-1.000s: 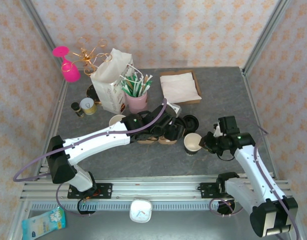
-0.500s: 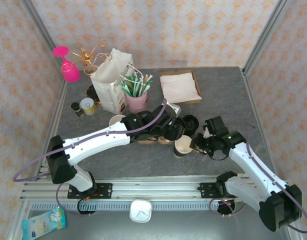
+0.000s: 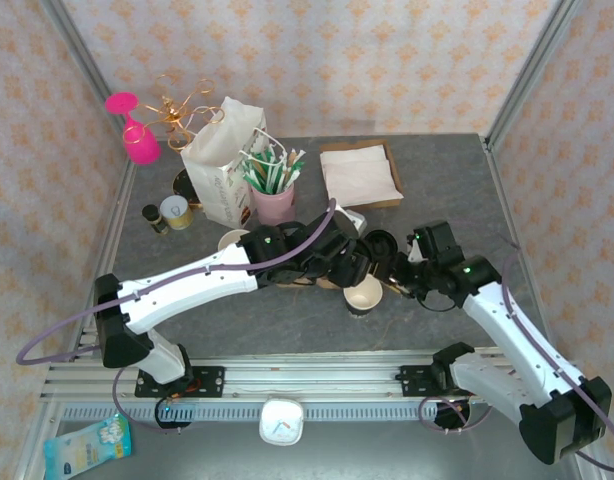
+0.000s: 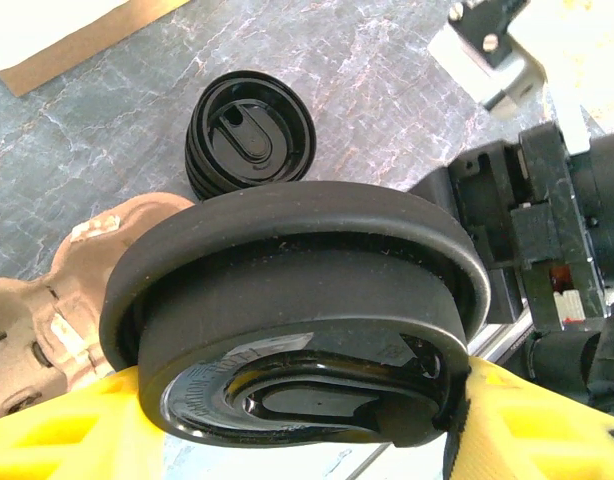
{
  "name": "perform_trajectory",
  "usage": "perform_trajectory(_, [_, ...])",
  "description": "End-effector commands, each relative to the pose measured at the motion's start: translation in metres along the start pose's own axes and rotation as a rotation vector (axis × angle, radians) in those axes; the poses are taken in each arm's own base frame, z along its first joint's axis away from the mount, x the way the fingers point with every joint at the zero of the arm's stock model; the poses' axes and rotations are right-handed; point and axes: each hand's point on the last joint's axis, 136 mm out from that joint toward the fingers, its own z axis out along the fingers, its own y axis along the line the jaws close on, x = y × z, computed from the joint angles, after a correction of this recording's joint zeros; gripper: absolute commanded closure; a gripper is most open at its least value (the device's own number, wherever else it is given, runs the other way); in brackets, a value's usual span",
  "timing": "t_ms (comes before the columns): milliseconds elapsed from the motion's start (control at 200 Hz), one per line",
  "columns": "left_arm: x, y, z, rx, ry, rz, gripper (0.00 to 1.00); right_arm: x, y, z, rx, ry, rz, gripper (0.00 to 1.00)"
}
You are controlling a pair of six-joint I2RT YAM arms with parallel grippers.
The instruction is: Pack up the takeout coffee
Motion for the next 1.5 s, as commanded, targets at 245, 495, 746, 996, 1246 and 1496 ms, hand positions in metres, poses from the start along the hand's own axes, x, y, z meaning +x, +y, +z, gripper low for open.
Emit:
perform_trajectory(245, [0.048, -0.004, 0.013, -0.136, 0.217, 0.025, 0.38, -0.035, -0.039, -0.020, 0.167, -0.141, -0.062, 0.45])
perform_trajectory(495, [0.058, -0.011, 0.042, -0.173, 0.314, 0.066, 0.38, -0.053, -0.056, -0.023, 0.161, -0.183, -0.026, 0.39])
perform_trajectory(746, [0.068, -0.006, 0.062, -0.237, 0.395, 0.131, 0.36, -0.052, -0.058, -0.019, 0.142, -0.174, -0.015, 0.37])
perform_trajectory(996, [0.070, 0.000, 0.072, -0.289, 0.439, 0.172, 0.33, -0.052, -0.058, -0.018, 0.134, -0.170, -0.014, 0.36])
perform_trajectory(1246, [0.066, 0.000, 0.077, -0.283, 0.438, 0.173, 0.29, -0.051, -0.057, -0.017, 0.123, -0.165, -0.016, 0.35])
perform_trajectory(1496, [0.061, -0.001, 0.087, -0.262, 0.427, 0.158, 0.28, -0.050, -0.053, -0.017, 0.103, -0.162, -0.018, 0.33])
